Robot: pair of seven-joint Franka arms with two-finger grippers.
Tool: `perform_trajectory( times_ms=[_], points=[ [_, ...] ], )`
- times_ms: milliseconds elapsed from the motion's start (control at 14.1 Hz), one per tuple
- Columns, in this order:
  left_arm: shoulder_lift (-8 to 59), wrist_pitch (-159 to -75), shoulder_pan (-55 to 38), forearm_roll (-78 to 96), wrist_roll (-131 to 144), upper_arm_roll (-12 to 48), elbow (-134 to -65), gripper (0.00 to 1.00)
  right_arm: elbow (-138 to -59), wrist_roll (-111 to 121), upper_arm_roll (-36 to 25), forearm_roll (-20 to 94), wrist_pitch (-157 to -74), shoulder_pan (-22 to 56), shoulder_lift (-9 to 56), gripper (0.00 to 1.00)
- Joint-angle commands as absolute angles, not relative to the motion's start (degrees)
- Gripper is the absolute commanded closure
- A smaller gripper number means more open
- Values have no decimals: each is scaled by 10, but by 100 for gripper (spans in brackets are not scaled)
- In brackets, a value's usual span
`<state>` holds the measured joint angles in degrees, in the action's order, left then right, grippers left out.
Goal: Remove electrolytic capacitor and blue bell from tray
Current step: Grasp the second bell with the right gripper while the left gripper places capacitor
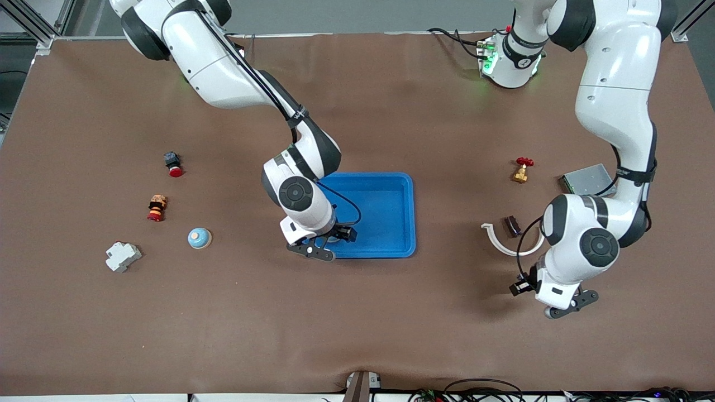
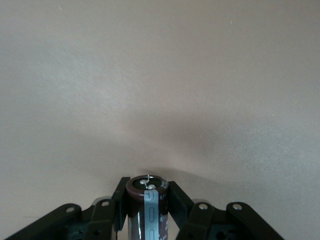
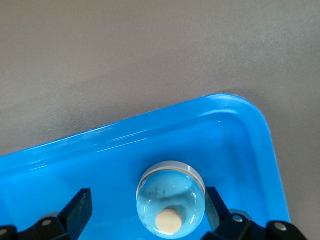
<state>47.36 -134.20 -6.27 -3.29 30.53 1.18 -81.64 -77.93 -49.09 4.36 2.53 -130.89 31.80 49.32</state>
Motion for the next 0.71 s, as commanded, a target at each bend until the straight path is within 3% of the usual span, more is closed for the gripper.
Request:
perform_trajectory(
  times_ms=[0, 569, 640],
  points=[
    [481, -1350, -62, -47, 308, 12, -815, 100, -762, -505, 38, 7, -1296, 324, 504, 0],
    [485, -1347, -63, -48, 330, 11, -821, 100, -775, -507, 39, -23, -1296, 323, 504, 0],
    [485, -1346, -64, -50, 331, 9, -822, 100, -776, -509, 39, -21, -1296, 323, 505, 9]
  ],
)
